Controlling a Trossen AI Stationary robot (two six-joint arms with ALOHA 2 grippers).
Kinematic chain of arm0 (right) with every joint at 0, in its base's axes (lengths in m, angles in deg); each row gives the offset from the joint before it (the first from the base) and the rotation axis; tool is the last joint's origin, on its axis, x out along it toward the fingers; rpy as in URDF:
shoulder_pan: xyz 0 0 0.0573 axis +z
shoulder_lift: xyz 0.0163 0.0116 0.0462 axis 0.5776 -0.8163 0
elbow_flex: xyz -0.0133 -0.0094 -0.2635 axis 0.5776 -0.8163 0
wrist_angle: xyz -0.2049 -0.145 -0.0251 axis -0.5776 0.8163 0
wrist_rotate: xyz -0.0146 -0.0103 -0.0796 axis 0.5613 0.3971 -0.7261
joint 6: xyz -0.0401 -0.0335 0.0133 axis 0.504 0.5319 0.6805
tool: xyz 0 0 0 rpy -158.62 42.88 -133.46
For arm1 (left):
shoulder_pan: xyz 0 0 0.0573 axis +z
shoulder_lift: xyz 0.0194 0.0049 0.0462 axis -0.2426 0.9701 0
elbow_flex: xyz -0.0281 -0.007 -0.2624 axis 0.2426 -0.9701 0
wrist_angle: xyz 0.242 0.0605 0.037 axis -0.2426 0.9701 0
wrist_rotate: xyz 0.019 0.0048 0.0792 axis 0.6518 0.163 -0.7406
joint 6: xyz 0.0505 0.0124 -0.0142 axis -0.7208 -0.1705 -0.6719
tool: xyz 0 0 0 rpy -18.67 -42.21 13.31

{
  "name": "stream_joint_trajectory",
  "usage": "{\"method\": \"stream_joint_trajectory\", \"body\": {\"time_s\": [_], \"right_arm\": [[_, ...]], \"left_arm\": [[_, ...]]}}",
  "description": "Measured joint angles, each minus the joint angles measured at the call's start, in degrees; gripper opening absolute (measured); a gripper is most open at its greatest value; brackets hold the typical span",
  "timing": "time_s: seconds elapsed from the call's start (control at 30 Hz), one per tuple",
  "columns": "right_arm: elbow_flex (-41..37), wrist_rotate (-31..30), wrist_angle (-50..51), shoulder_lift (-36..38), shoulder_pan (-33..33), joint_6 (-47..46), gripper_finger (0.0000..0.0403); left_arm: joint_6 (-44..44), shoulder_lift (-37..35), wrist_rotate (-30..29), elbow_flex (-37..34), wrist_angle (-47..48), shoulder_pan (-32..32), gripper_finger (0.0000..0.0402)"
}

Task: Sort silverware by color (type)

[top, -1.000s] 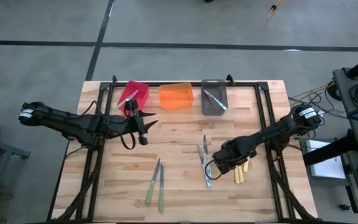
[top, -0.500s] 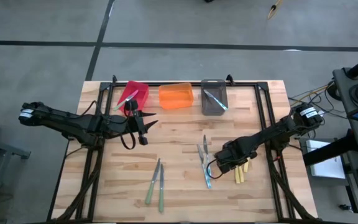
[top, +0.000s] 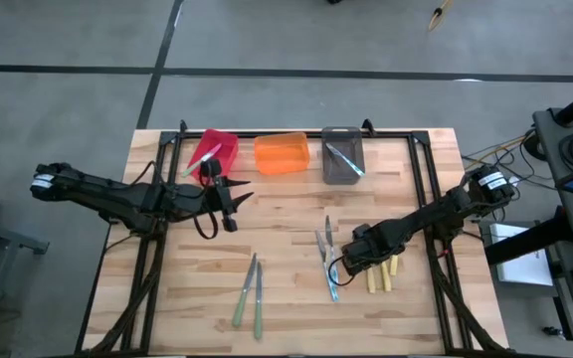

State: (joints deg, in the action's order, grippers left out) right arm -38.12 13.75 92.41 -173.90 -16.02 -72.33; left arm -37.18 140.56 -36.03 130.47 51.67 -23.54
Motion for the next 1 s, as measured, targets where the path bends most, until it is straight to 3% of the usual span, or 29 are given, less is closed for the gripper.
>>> {"method": "stream_joint_trajectory", "body": {"time_s": [0.3, 0.57, 0.83, 1.0], "right_arm": [[0.21, -1.2, -0.43, -1.27, 0.02, 0.0, 0.01], [0.22, -1.95, -0.62, -1.66, 0.02, 0.83, 0.0024], [0.18, -2.24, -1.04, -0.48, 0.0, 1.38, 0.0024], [1.67, -6.3, -1.03, 2.17, -0.13, 3.09, 0.0024]], "left_arm": [[-0.09, 0.13, 0.02, 0.0, -1.34, 0.0, 0.0115], [-0.09, 0.15, 0.02, 0.0, -1.82, 0.0, 0.0115], [0.04, 0.15, 0.04, 0.0, -2.04, 0.0, 0.0115], [0.06, 0.15, 0.07, 0.0, -2.07, 0.0, 0.0115]]}}
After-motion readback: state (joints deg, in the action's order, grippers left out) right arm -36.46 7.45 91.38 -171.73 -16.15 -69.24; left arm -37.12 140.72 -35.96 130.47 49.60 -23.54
